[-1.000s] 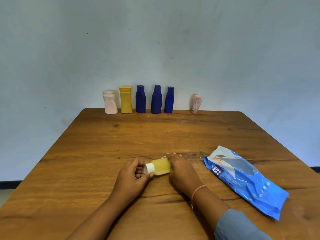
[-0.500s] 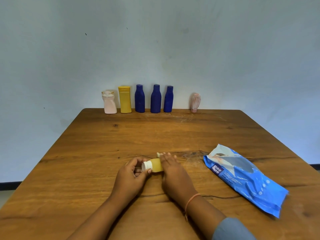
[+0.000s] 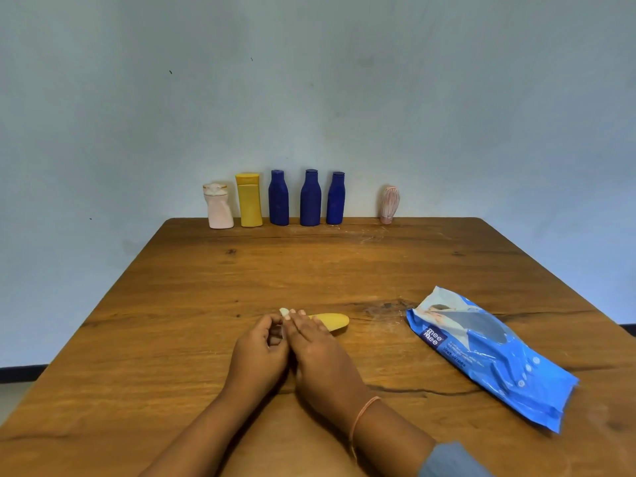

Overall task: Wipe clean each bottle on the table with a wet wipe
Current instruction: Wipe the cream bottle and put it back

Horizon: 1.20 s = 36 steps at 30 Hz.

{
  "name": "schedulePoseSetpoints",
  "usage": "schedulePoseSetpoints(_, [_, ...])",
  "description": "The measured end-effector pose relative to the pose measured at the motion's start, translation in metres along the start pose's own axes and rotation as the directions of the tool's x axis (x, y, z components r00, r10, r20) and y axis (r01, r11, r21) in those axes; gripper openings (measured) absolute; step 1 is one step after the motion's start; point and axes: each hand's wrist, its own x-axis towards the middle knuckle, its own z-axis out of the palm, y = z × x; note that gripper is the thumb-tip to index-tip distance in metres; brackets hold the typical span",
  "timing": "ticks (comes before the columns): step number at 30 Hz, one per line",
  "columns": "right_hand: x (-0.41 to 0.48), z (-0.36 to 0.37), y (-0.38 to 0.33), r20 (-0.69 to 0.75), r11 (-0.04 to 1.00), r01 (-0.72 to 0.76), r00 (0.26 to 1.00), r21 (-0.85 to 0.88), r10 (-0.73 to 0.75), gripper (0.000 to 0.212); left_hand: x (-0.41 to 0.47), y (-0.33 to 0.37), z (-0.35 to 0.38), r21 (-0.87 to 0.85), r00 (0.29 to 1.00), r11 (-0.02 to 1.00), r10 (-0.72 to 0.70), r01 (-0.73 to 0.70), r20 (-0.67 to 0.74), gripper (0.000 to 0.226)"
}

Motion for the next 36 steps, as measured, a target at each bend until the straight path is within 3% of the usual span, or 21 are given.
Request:
schedulePoseSetpoints(5, [-0.003, -0.010, 0.037, 0.007, 0.989, -0.113, 0.993, -0.096, 0.114, 0.061, 0.003, -0.003, 0.005, -0.012, 1.000, 1.000, -0.016, 0.016, -0.020, 0.027])
schedulePoseSetpoints(11, [0.002, -0.023, 0.045, -0.007, 0.935, -0.353, 0.936, -0.036, 0.353, 0.061, -0.002, -0.005, 0.005, 0.050, 1.000, 0.998, 0.027, -0.027, -0.004, 0.026])
schedulePoseSetpoints(16, [0.002, -0.008, -0.004, 0.017, 0.989, -0.112, 0.994, 0.101, 0.110, 0.055, -0.004, -0.007, 0.000, 0.076, 0.993, 0.991, 0.107, -0.111, 0.049, 0.033])
schedulePoseSetpoints(19, [0.003, -0.008, -0.001, 0.032, 0.997, -0.022, 0.999, 0.078, 0.019, 0.054, -0.006, -0.005, -0.001, 0.075, 0.989, 0.987, 0.137, -0.142, 0.062, 0.037])
schedulePoseSetpoints(22, [0.005, -0.016, 0.030, 0.035, 0.999, -0.039, 0.999, -0.028, 0.040, 0.058, -0.006, -0.006, 0.001, 0.040, 0.989, 0.989, 0.140, -0.141, 0.042, 0.034])
schedulePoseSetpoints(28, [0.010, -0.023, 0.060, 0.057, 0.958, -0.274, 0.958, -0.086, 0.280, 0.064, -0.005, -0.006, 0.000, 0.074, 0.992, 0.989, 0.123, -0.126, 0.040, 0.031])
schedulePoseSetpoints(33, [0.008, -0.008, 0.010, 0.044, 0.997, -0.069, 0.997, 0.043, 0.067, 0.056, -0.005, -0.005, 0.000, 0.034, 0.988, 0.989, 0.144, -0.145, 0.048, 0.034])
schedulePoseSetpoints(36, [0.007, -0.011, 0.008, 0.075, 0.998, -0.023, 0.997, 0.053, 0.019, 0.055, -0.006, -0.005, -0.001, 0.025, 0.988, 0.989, 0.142, -0.144, 0.058, 0.035])
